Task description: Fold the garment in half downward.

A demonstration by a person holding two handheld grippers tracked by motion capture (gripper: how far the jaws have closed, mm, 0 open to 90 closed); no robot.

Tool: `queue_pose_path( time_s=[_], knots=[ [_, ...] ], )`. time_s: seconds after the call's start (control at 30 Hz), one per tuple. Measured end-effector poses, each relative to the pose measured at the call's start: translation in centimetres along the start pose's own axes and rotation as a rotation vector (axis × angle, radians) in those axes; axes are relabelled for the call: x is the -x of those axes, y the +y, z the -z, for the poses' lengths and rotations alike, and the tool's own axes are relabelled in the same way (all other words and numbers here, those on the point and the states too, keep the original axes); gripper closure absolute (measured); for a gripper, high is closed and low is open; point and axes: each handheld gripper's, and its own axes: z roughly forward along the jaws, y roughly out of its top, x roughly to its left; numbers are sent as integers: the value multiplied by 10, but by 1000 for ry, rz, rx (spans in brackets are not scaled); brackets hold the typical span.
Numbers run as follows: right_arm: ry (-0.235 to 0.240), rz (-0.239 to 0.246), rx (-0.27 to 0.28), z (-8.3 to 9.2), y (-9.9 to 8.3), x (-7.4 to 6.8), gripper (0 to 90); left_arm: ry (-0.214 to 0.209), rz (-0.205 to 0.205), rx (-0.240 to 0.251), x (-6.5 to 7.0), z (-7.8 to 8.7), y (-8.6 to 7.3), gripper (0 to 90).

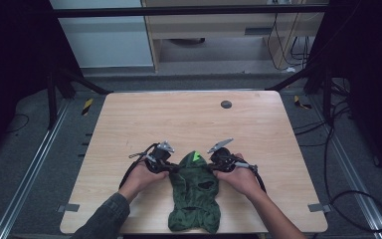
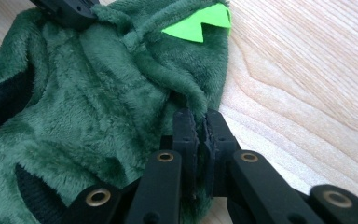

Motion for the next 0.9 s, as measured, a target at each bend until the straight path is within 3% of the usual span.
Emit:
queue_pose_path(
  time_s=[0.47, 0.9],
  knots=[
    [1, 13, 70, 27, 9, 7, 857, 27, -10, 65, -1, 23, 14, 882],
    [-9, 46, 101, 39, 26, 11, 855, 59, -19, 107, -3, 36, 23, 880]
  ],
)
